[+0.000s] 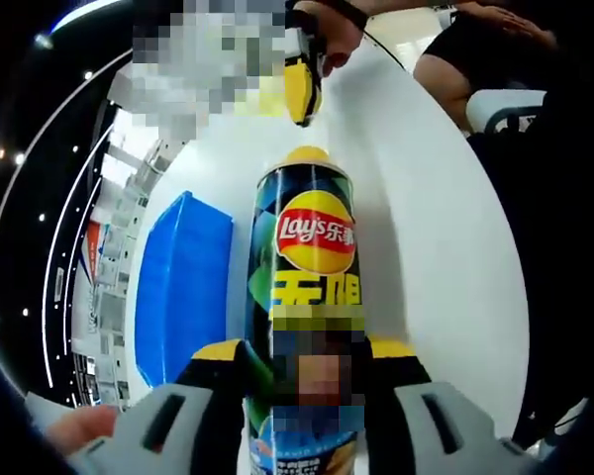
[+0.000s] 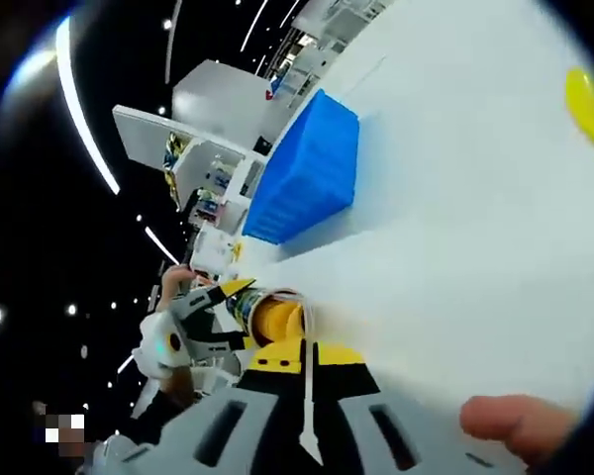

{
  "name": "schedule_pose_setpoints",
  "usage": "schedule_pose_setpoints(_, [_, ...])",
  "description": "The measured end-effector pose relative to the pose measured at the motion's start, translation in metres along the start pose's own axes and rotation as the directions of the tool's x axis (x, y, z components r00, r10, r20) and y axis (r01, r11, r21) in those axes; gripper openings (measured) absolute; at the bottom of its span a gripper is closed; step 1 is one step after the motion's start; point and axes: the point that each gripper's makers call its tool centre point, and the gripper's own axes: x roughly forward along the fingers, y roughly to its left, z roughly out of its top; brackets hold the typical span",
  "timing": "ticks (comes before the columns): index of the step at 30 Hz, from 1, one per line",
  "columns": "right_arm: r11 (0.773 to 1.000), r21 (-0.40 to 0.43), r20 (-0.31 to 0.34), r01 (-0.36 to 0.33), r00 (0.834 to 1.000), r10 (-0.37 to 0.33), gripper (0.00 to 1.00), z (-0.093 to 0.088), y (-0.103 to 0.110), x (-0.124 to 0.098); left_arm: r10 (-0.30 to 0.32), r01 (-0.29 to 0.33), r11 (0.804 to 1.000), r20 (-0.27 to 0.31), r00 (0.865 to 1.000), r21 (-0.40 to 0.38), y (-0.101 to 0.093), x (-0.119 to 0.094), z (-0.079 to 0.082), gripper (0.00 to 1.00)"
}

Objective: Open the lid of the chip container on the table, take out the chips, place them into the box in front of the container, and close the lid

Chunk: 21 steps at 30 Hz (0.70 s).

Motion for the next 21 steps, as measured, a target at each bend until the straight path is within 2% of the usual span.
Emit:
schedule_pose_setpoints(9, [0.999,0.004,-0.032,-0.051,0.998,0.052,0.01,-0.012,0.021,0.038,0.0,0.0,1.0,-0.01,1.0,0.002,0.001,0.001,0.001,0.46])
schedule_pose_setpoints(15, [0.995,0.021,-0.081,-0.094,0.992,0.095,0.01,-0.015,0.033,0.066,-0.002,0.002,1.0,-0.016,1.0,-0.001,0.002,0.002,0.001,0.46])
schedule_pose_setpoints(16, [0.994,0.012,-0.098,-0.113,0.989,0.114,0.0,-0.019,0.036,0.07,-0.001,0.001,1.0,0.001,1.0,0.008,0.001,0.002,0.005,0.46])
schedule_pose_setpoints(18, [0.992,0.059,-0.109,-0.111,0.987,0.117,0.01,-0.018,0.034,0.072,-0.002,0.002,1.0,-0.042,0.999,-0.003,0.002,0.002,0.001,0.46])
schedule_pose_setpoints(21, [0.991,0.058,-0.113,-0.124,0.985,0.13,0.01,-0.016,0.033,0.071,-0.004,0.004,1.0,-0.038,0.999,-0.007,0.002,0.002,0.0,0.46])
